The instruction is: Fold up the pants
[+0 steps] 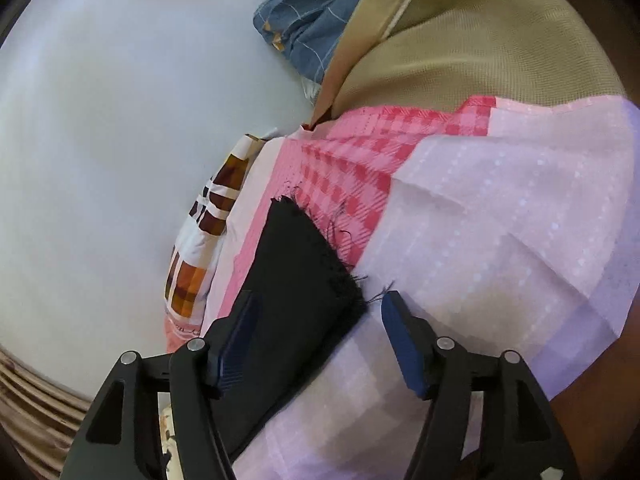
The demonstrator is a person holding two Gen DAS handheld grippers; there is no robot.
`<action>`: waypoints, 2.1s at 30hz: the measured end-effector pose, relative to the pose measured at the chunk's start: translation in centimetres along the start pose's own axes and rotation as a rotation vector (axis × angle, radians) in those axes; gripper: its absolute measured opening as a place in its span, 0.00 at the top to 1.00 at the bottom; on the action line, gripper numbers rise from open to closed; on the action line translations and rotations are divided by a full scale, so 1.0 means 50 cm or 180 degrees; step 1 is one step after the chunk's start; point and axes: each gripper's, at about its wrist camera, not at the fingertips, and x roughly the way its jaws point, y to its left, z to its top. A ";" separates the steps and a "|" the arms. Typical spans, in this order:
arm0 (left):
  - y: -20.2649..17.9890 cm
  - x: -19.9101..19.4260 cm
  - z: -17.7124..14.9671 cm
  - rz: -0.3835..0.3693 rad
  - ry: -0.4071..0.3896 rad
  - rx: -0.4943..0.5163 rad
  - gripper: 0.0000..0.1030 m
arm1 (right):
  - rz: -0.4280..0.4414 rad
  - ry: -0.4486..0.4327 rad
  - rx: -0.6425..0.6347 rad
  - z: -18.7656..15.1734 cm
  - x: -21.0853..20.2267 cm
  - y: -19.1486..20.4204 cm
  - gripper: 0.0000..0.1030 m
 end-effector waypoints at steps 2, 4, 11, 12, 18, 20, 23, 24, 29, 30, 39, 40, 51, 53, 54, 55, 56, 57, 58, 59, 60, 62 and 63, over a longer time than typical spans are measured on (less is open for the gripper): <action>-0.006 0.007 -0.003 -0.0056 0.0068 -0.0003 0.00 | 0.0054 0.0108 -0.0017 -0.003 0.012 0.007 0.40; -0.011 0.015 -0.004 -0.0052 0.0112 -0.0008 0.00 | 0.0050 0.0171 -0.0122 -0.011 0.024 0.022 0.40; -0.011 0.016 -0.012 -0.0165 0.0162 -0.0138 0.00 | -0.0192 0.0152 -0.0376 -0.027 0.083 0.083 0.43; -0.010 0.017 -0.012 -0.0165 0.0165 -0.0143 0.00 | -0.0302 0.0166 -0.0453 -0.029 0.088 0.089 0.81; 0.008 0.005 -0.020 -0.0150 0.0156 -0.0224 0.00 | -0.0380 0.0324 -0.0581 -0.034 0.107 0.111 0.92; 0.016 -0.002 -0.023 -0.0137 0.0115 -0.0235 0.00 | -0.0253 0.0343 -0.0693 -0.043 0.113 0.159 0.92; 0.030 -0.010 -0.027 -0.0105 0.0113 -0.0279 0.00 | -0.0053 0.0451 -0.1052 -0.078 0.139 0.262 0.92; 0.036 -0.013 -0.028 -0.0093 0.0111 -0.0298 0.00 | 0.0004 0.0494 -0.1148 -0.094 0.145 0.289 0.92; 0.067 -0.026 -0.037 -0.0088 0.0091 -0.0455 0.00 | 0.0413 0.0879 -0.1436 -0.217 0.210 0.417 0.92; 0.075 -0.027 -0.040 -0.0102 0.0097 -0.0503 0.00 | 0.0469 0.0954 -0.1443 -0.240 0.222 0.429 0.92; 0.129 -0.020 -0.071 -0.0165 0.0226 -0.0827 0.00 | 0.0529 0.2005 -0.1797 -0.534 0.372 0.469 0.91; 0.132 -0.020 -0.073 -0.0172 0.0230 -0.0845 0.00 | 0.0488 0.2027 -0.1888 -0.553 0.375 0.467 0.91; 0.156 -0.013 -0.093 -0.0287 0.0287 -0.1061 0.00 | 0.0538 0.2090 -0.2151 -0.590 0.364 0.482 0.89; 0.152 -0.012 -0.094 -0.0297 0.0308 -0.1042 0.00 | 0.0516 0.2113 -0.2340 -0.610 0.368 0.491 0.83; 0.148 -0.010 -0.094 -0.0293 0.0324 -0.1019 0.00 | 0.0544 0.2119 -0.2397 -0.617 0.366 0.493 0.77; 0.145 -0.009 -0.094 -0.0292 0.0336 -0.0998 0.00 | 0.0613 0.2129 -0.2369 -0.618 0.363 0.494 0.72; 0.142 -0.008 -0.094 -0.0293 0.0348 -0.0981 0.00 | 0.0714 0.2168 -0.2321 -0.618 0.361 0.495 0.63; 0.140 -0.007 -0.093 -0.0292 0.0361 -0.0969 0.00 | 0.0854 0.2238 -0.2274 -0.618 0.358 0.499 0.59; 0.139 -0.006 -0.093 -0.0293 0.0369 -0.0962 0.00 | 0.0971 0.2278 -0.2223 -0.615 0.353 0.502 0.59; 0.137 -0.005 -0.092 -0.0299 0.0381 -0.0947 0.00 | 0.1110 0.2304 -0.2119 -0.605 0.348 0.503 0.59; 0.135 -0.006 -0.093 -0.0300 0.0382 -0.0936 0.00 | 0.1261 0.2283 -0.1941 -0.579 0.342 0.502 0.59; 0.132 -0.006 -0.093 -0.0303 0.0379 -0.0912 0.00 | 0.1352 0.2153 -0.1703 -0.530 0.332 0.491 0.58; 0.131 -0.006 -0.093 -0.0307 0.0378 -0.0903 0.00 | 0.1333 0.2086 -0.1642 -0.510 0.329 0.484 0.58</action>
